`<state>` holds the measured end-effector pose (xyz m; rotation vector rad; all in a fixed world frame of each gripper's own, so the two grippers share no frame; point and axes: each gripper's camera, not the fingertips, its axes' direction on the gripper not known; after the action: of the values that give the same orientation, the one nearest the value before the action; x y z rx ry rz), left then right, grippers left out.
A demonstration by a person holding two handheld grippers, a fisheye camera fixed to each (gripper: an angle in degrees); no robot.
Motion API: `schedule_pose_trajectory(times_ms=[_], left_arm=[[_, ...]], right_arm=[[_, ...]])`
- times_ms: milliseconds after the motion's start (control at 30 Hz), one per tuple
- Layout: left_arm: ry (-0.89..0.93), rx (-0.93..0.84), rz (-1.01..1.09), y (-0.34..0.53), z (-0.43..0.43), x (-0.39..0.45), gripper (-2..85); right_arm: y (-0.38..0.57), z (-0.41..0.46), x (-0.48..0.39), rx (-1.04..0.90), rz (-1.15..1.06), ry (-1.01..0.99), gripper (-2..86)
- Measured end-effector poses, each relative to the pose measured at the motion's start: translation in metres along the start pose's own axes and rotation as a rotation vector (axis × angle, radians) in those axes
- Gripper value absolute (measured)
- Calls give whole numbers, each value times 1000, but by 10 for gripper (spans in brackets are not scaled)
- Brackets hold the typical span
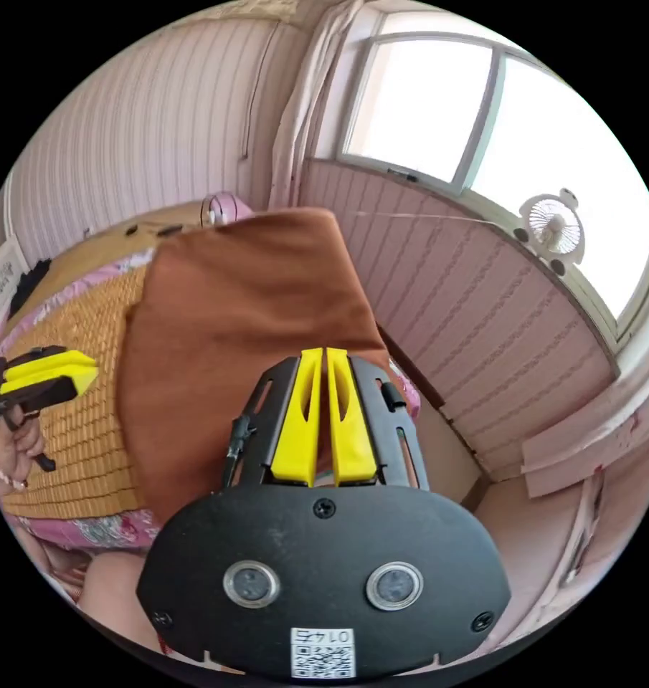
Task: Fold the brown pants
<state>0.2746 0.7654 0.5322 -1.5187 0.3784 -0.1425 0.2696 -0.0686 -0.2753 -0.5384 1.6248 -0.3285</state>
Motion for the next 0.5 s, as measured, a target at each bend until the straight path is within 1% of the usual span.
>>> schedule_pose_trajectory(times_ms=[33, 67, 100, 133, 167, 200, 233, 267, 300, 367, 400, 433, 500], left_arm=[[-108, 32, 96, 8, -17, 17, 3], [-194, 83, 191, 20, -36, 32, -2], [-230, 104, 236, 27, -46, 40, -5], [-301, 126, 310, 41, -65, 51, -7], [-373, 136, 345, 56, -83, 59, -8], [-410, 136, 351, 64, -93, 61, -9], [-475, 128, 324, 79, -113, 63, -9], [-516, 110, 296, 94, -134, 62, -9], [-528, 97, 280, 102, -145, 60, -10], [-555, 27, 206, 135, -185, 52, -10], [-572, 3, 186, 142, -194, 50, -10], [-624, -39, 143, 158, -212, 47, -10], [-693, -62, 93, 182, -244, 45, -10]], right_arm=[[15, -15, -4, 62, 27, -60, 26], [49, -42, -19, 148, 33, -223, 48], [86, -59, -40, 174, 22, -375, 69], [104, -64, -53, 166, 17, -440, 79], [138, -68, -81, 100, 15, -530, 92], [171, -65, -112, -27, -1, -585, 98], [186, -63, -128, -99, -15, -601, 100], [216, -60, -158, -219, -33, -615, 106], [243, -63, -183, -263, -43, -627, 112], [268, -76, -214, -256, -82, -637, 115], [275, -86, -233, -243, -136, -625, 113], [277, -90, -243, -233, -168, -618, 112], [280, -102, -286, -211, -349, -647, 106]])
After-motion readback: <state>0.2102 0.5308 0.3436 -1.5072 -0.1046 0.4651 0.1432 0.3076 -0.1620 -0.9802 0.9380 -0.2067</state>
